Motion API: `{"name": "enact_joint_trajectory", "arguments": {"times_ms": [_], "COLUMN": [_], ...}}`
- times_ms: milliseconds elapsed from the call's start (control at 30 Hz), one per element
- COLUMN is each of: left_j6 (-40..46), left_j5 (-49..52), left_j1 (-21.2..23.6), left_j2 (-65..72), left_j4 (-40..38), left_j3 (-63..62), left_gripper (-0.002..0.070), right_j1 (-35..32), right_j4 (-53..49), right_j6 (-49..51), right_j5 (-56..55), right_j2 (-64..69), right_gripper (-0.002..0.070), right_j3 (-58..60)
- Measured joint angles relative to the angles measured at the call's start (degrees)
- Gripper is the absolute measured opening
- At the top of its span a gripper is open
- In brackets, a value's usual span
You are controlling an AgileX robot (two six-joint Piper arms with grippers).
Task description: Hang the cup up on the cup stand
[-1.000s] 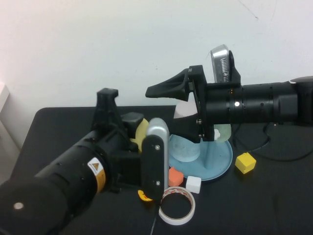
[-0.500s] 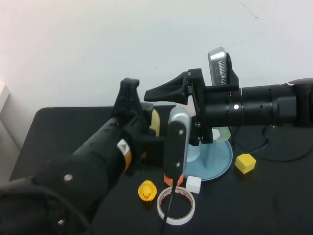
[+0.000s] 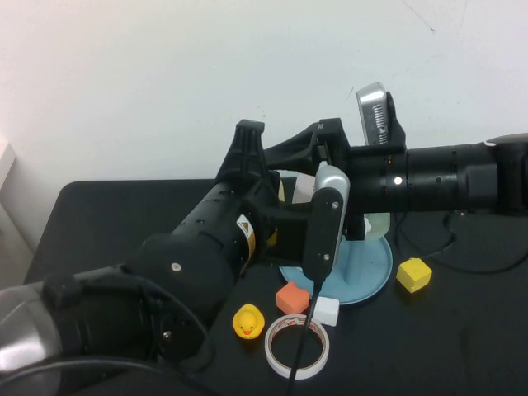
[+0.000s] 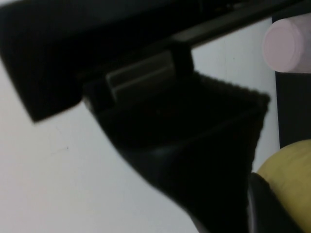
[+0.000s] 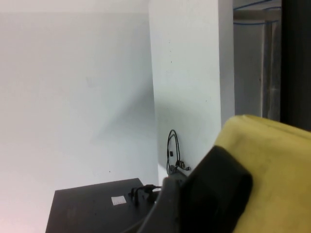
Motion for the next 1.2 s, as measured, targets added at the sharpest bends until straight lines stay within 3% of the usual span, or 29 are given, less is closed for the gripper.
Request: {"name": "enact_joint_trajectory", "arguments": {"times_ms": [233,400,1200], "left_j6": [0.8,0.9,1.1], "left_j5": [0.2,1.2,2.6], "left_j1": [-0.4,-0.7,-1.1], "left_j2": [0.5,0.5,0.5], "left_j4": [-0.5,-0.7,-0.9], "left_j3": [-0.6,-0.6,-0.6], "left_gripper": [0.0046,0.0042,0.0041], "right_j1": [-0.1,-0.5,-0.5], "right_j4": [0.7,1.8,2.3], "right_j6": [0.1,1.0,0.3], "right_j5": [1.3,2.4,2.5], "right_j2": [1.2,1.8,2.0], "right_gripper": [0.0692,0.0624,0.0621], "right_j3": [0.0,0.0,0.0]}}
